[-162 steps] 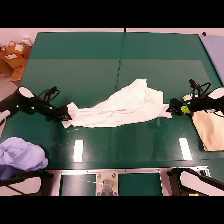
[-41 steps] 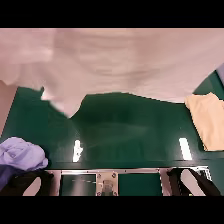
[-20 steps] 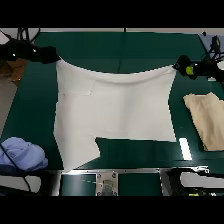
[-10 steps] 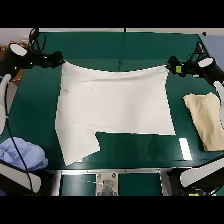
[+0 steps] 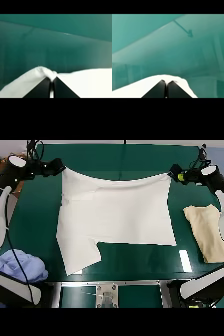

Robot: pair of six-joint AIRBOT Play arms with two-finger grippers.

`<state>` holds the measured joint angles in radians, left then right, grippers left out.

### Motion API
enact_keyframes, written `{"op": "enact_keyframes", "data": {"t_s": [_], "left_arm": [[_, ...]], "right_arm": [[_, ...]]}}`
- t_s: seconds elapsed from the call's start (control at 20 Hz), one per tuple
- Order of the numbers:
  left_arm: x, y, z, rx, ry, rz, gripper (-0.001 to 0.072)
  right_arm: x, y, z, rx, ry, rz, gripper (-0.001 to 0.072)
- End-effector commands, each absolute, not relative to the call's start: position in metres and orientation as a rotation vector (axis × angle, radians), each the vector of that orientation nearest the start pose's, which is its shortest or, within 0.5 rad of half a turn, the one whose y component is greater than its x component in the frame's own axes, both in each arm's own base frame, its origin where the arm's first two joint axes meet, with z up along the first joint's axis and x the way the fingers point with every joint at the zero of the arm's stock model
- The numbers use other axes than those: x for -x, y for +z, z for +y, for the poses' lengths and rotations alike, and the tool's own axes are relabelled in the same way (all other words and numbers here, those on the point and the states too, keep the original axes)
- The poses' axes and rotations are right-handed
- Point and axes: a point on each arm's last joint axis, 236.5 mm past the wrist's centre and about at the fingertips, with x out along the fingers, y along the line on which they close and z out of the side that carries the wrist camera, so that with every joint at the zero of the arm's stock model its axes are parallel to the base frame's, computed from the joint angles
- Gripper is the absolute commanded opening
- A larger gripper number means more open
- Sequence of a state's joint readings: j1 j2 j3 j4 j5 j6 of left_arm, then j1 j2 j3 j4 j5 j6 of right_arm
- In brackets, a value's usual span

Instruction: Fold the shirts.

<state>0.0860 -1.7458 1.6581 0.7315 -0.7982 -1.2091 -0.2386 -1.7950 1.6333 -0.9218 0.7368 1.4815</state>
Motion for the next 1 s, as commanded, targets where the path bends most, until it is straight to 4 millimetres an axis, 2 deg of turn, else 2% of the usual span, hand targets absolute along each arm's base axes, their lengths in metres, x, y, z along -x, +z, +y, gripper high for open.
{"op": "enact_keyframes", "data": {"t_s": [0.0,0.15,0.25,0.35,0.6,0.7,0.95], "left_arm": [[-0.566,0.054,-0.078,0.479,-0.41,0.881,0.0024],[-0.517,0.022,-0.064,0.449,-0.401,1.131,0.0024],[-0.483,0.002,-0.051,0.393,-0.356,1.3,0.0024],[-0.457,-0.007,-0.043,0.357,-0.339,1.418,0.0024],[-0.432,-0.011,-0.042,0.349,-0.343,1.529,0.0024],[-0.424,-0.015,-0.042,0.358,-0.342,1.563,0.0024],[-0.396,-0.042,-0.054,0.384,-0.338,1.671,0.0024]], "right_arm": [[-0.562,-0.005,-0.049,-0.595,0.045,0.974,0.0012],[-0.515,-0.03,-0.059,-0.509,0.062,1.18,0.0012],[-0.492,-0.043,-0.066,-0.449,0.046,1.28,0.0011],[-0.475,-0.055,-0.064,-0.443,0.047,1.347,0.0012],[-0.451,-0.078,-0.059,-0.454,0.046,1.437,0.0012],[-0.447,-0.082,-0.058,-0.459,0.046,1.448,0.0012],[-0.446,-0.083,-0.058,-0.46,0.045,1.451,0.0012]]}}
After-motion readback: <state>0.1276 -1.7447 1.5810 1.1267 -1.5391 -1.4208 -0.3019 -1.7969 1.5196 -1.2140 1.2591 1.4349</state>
